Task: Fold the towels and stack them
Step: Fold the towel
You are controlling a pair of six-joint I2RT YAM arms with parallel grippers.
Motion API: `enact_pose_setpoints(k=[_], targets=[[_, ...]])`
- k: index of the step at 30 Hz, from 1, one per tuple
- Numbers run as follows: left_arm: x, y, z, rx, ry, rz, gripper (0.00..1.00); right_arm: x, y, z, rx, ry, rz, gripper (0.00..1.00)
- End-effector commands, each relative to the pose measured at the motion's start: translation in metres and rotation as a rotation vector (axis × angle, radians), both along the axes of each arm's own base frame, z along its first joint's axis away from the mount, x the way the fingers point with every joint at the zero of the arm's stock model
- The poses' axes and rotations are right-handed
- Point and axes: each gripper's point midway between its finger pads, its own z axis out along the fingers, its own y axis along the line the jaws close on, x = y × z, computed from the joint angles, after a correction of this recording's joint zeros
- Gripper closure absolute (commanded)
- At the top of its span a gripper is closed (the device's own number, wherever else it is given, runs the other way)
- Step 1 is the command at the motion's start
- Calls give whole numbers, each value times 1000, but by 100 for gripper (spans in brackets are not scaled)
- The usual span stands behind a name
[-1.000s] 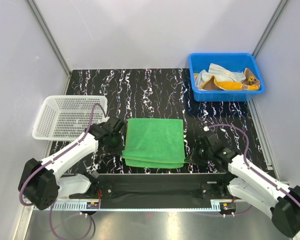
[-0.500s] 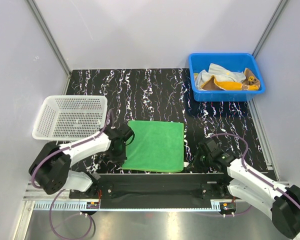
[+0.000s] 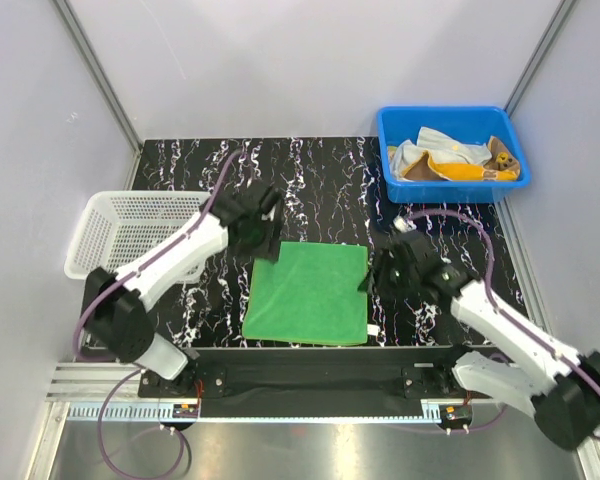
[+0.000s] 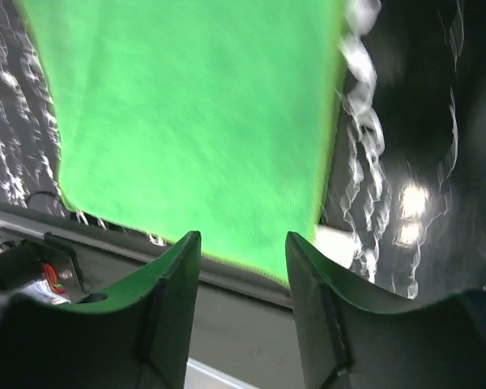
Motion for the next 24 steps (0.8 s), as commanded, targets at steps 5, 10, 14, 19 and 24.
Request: enact_pose_setpoints(k=[5, 10, 14, 19, 24], targets=[[95, 13, 5, 24, -74, -208, 34, 108, 17, 28, -195, -171, 359, 42], [128, 8, -18, -133, -27, -245, 34, 156, 13, 11, -200, -158, 495, 41], [132, 3, -39, -150, 44, -332, 35, 177, 9, -5, -242, -132, 592, 49], [140, 4, -56, -112, 61, -380, 38, 189, 9, -37, -237, -53, 700, 60], [141, 5, -76, -97, 103, -406, 39, 191, 11, -61, -212, 11, 758, 59]])
